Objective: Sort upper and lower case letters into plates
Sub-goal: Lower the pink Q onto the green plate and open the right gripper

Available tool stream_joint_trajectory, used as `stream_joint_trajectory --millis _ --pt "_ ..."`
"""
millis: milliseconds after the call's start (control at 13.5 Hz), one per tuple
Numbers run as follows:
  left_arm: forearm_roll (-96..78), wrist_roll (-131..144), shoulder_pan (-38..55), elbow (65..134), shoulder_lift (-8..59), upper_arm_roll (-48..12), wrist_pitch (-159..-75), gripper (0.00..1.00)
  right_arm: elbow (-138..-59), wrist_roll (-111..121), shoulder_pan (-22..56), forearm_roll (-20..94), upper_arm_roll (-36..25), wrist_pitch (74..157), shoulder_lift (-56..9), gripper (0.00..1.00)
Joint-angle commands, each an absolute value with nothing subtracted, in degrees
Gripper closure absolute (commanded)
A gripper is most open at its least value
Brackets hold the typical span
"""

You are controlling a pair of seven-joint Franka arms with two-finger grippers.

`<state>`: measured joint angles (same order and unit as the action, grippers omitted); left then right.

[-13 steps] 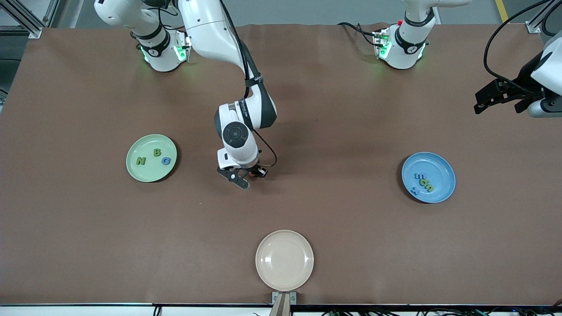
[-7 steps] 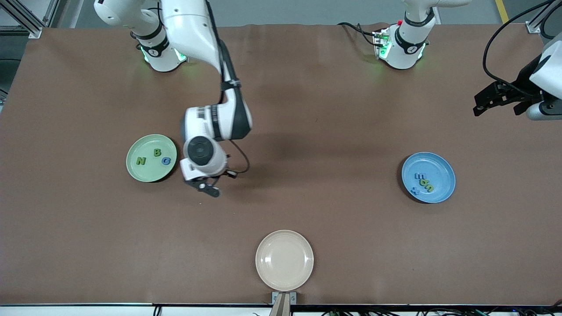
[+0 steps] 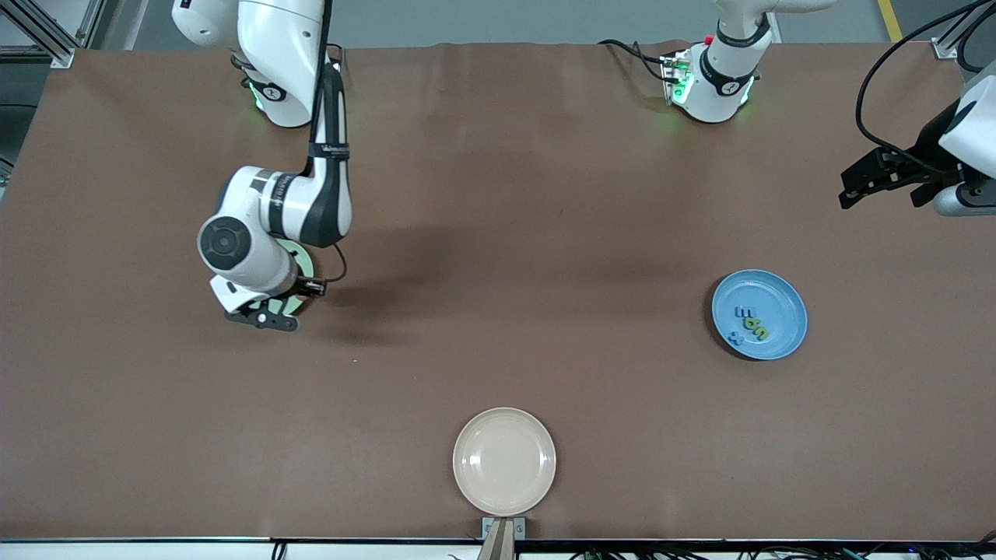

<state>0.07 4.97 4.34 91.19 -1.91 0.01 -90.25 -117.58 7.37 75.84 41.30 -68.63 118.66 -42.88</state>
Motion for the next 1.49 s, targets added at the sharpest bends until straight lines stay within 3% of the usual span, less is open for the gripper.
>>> stream_joint_trajectory --millis 0,595,1041,1115,1189,1264,1338,1412 --pt "-0.8 5.2 4.0 91.1 -2.0 0.0 -91.1 0.0 -127.8 22.3 77.0 48.0 -71.5 125.6 -40.1 1.0" --pt "0.0 4.6 3.8 90.6 -2.0 0.3 -91.1 0.0 -136.1 35.1 77.0 59.0 -70.8 129.5 -40.5 1.0" --pt "0.1 4.7 4.0 90.6 -1.7 0.6 -91.1 0.0 -137.1 35.5 76.2 60.5 -68.8 131.5 -40.6 0.98" --pt "0.1 4.7 4.0 90.6 -1.7 0.6 -91.0 0.0 -137.1 35.5 75.8 60.6 -68.2 131.5 -40.6 0.9" --pt "0.1 4.7 4.0 90.6 -1.6 0.6 -91.0 0.0 -137.1 35.6 75.4 60.6 -68.1 131.4 -40.6 0.72" --pt "0.1 4.7 4.0 90.6 -1.6 0.6 -91.0 0.0 -137.1 35.6 75.3 60.6 -68.0 131.4 -40.6 0.23" --pt "0.1 4.7 4.0 90.6 -1.5 0.6 -91.0 0.0 -137.1 35.6 75.3 60.6 -68.0 131.4 -40.6 0.0" --pt "0.1 4.7 4.0 90.6 -1.5 0.6 -91.0 0.0 -137.1 35.6 75.4 60.6 -68.0 131.2 -40.5 0.0"
